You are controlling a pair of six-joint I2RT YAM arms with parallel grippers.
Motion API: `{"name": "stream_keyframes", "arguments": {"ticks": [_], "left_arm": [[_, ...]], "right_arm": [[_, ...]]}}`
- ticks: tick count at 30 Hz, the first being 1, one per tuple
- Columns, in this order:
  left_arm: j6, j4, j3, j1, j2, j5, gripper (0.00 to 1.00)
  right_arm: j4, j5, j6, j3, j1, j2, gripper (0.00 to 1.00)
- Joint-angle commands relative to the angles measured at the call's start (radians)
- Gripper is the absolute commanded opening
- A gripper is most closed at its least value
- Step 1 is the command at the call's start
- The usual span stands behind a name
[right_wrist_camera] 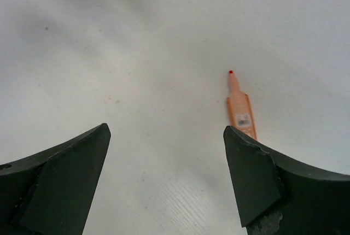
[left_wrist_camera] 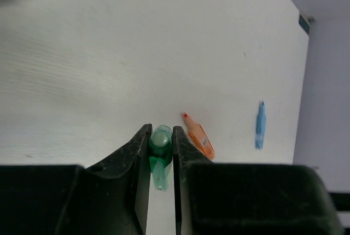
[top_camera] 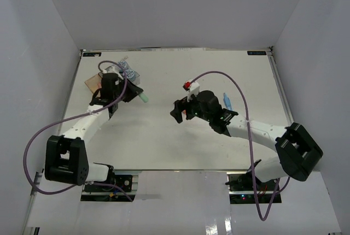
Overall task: Sort the stationery into containers
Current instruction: Pick up the pen from the center of the board, then place the pen in the storage box, then pick up the pen from the center of the board.
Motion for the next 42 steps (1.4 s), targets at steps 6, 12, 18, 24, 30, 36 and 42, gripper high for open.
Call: {"name": "stream_keyframes", "arguments": {"ticks": [6,12,18,24,30,36,42], "left_arm": [[0.184,-0.175,0.246,0.401,0.074,0.001,0.12],[0.194,-0.192,0.381,0.561,0.302,0.065,0.16],[0.192,-0.195,0.476,0.584,0.458,0.121,0.23],[0.21,-0.208,0.504,0.584,0.504,0.13,0.42],[0.224,-0.241,0.51,0.584,0.458,0.135,0.71],[0.223,-0.251,0.446,0.584,0.285,0.227,0.93],[0.218,-0.175,0.227,0.574,0.04,0.375,0.98]], "right_arm": [[-0.094,0.106,-0.119,-0.048,-0.085,-0.109,0.9],[-0.129,0.093,-0.158,-0.06,-0.128,-0.107,0.9],[-0.129,0.073,-0.185,-0.065,-0.132,-0.095,0.92],[-0.129,0.087,-0.205,-0.059,-0.133,-0.072,0.92],[-0.132,0.067,-0.213,-0.036,-0.133,-0.033,0.94],[-0.172,0.021,-0.293,-0.005,-0.139,0.013,1.0],[-0.235,0.009,-0.314,0.073,-0.139,0.135,0.9]]}}
